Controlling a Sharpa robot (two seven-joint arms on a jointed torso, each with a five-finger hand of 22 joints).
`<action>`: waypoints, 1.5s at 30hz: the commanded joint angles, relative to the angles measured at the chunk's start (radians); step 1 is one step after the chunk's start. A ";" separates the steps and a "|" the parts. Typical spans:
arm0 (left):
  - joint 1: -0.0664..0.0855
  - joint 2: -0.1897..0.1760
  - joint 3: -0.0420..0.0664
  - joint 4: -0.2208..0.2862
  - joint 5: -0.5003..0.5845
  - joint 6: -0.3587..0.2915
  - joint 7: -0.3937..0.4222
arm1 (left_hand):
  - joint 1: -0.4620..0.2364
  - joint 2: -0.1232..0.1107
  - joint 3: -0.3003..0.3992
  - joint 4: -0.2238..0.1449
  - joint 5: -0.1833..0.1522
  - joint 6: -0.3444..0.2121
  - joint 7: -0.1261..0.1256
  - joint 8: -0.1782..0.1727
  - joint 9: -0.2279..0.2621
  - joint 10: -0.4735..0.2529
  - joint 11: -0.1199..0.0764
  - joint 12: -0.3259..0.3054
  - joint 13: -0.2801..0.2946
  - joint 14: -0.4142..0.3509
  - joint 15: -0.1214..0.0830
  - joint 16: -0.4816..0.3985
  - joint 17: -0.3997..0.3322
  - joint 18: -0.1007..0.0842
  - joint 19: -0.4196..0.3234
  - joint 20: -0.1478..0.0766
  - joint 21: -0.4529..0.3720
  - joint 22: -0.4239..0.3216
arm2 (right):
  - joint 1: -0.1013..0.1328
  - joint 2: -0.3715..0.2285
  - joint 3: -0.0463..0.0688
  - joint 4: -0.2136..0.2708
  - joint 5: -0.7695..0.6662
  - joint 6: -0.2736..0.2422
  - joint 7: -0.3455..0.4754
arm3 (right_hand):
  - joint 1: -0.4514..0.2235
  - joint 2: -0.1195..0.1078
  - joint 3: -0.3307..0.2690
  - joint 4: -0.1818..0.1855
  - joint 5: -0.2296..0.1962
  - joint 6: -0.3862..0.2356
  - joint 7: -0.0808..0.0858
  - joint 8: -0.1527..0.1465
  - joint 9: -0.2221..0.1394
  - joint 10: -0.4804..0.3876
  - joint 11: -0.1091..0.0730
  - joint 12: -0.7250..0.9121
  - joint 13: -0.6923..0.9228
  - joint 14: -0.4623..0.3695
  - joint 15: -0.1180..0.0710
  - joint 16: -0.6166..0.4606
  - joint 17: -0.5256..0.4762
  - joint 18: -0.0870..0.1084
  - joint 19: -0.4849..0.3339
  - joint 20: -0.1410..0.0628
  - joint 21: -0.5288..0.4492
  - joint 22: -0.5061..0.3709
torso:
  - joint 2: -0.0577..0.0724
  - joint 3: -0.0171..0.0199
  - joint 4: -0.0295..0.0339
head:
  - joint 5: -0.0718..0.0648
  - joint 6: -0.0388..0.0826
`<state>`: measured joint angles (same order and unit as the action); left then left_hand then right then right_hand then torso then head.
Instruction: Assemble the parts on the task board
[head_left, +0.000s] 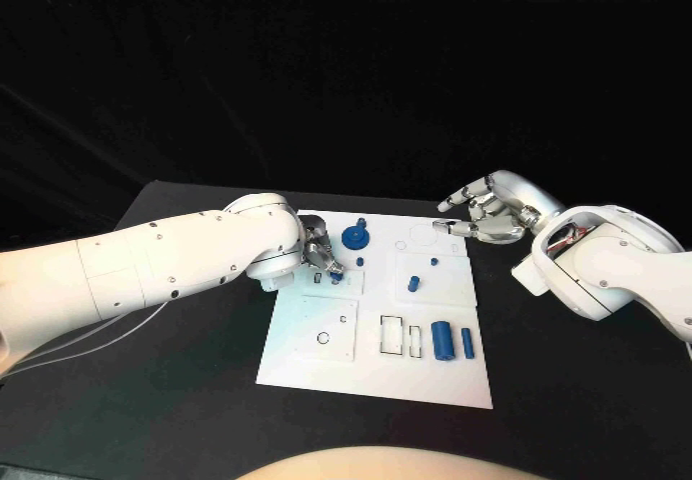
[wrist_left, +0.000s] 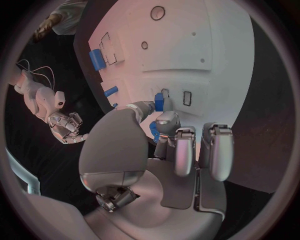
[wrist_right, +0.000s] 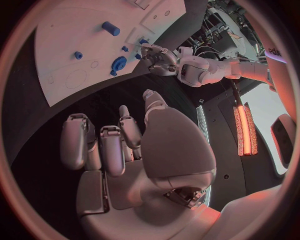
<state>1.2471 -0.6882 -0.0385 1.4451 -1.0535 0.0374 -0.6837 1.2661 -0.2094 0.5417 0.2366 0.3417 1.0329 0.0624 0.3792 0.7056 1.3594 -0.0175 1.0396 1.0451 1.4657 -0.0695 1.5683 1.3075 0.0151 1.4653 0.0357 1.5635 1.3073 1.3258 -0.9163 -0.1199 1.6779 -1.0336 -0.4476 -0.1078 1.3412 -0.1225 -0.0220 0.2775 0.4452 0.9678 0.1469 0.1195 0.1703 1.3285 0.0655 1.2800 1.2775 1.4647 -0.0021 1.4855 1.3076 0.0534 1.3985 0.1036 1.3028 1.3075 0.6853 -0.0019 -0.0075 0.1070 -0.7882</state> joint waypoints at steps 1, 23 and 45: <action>-0.002 0.001 0.001 0.001 -0.035 0.028 -0.003 | -0.010 0.002 0.205 -0.197 0.009 0.004 -0.005 0.004 0.003 0.002 -0.003 -0.011 -0.005 0.105 -0.005 0.002 0.263 -0.013 0.100 -0.005 0.004 0.255 | -0.001 0.000 0.000 0.001 -0.011 0.014 0.008 | -0.001 0.008 -0.005 0.001 0.003 0.004 -0.002 0.005 0.002 -0.002 -0.003 -0.004 -0.001 0.063 -0.008 -0.004 0.092 0.016 -0.002 -0.005 -0.005 0.067 | -0.001 0.0000 0.0001 | 0.000 -0.001; -0.013 0.007 0.001 -0.006 -0.067 0.045 -0.012 | -0.022 -0.003 0.209 -0.203 0.023 0.007 -0.007 0.010 0.013 0.001 -0.005 -0.029 -0.025 0.105 -0.007 0.002 0.263 -0.013 0.100 -0.006 0.004 0.256 | -0.002 -0.002 0.000 0.003 -0.001 0.018 0.010 | -0.003 0.008 -0.006 0.002 0.004 0.003 -0.002 0.006 0.002 -0.002 -0.003 -0.004 -0.002 0.062 -0.008 -0.006 0.089 0.016 -0.002 -0.005 -0.006 0.067 | 0.000 0.0005 -0.0006 | 0.001 -0.003; -0.017 0.006 0.000 -0.003 -0.074 0.084 -0.019 | -0.063 -0.017 0.159 -0.193 0.013 0.007 -0.024 0.025 0.037 0.014 -0.016 -0.053 -0.058 0.105 -0.014 0.002 0.263 -0.015 0.104 -0.008 0.006 0.261 | -0.005 -0.003 0.000 0.001 0.006 0.024 0.011 | -0.006 0.009 -0.008 0.004 0.005 0.004 -0.002 0.007 0.002 -0.002 -0.003 -0.004 -0.002 0.062 -0.008 -0.006 0.089 0.016 -0.003 -0.005 -0.008 0.066 | 0.000 0.0005 0.0000 | 0.002 -0.009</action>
<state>1.2348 -0.6836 -0.0349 1.4404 -1.1243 0.0858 -0.6914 1.2146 -0.2265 0.5645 0.1871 0.3589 1.0344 0.0492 0.3987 0.7410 1.3736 -0.0282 0.9911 0.9879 1.4656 -0.0770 1.5683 1.3076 0.0151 1.4653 0.0358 1.5633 1.3077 1.3216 -0.9190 -0.1200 1.6785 -1.0262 -0.4379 -0.1056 1.3359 -0.1172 -0.0250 0.2804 0.4451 0.9678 0.1469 0.1195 0.1708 1.3285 0.0655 1.2800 1.2767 1.4647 -0.0021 1.4856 1.3081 0.0534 1.3985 0.1036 1.2991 1.3079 0.6850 -0.0012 -0.0077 0.1089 -0.7961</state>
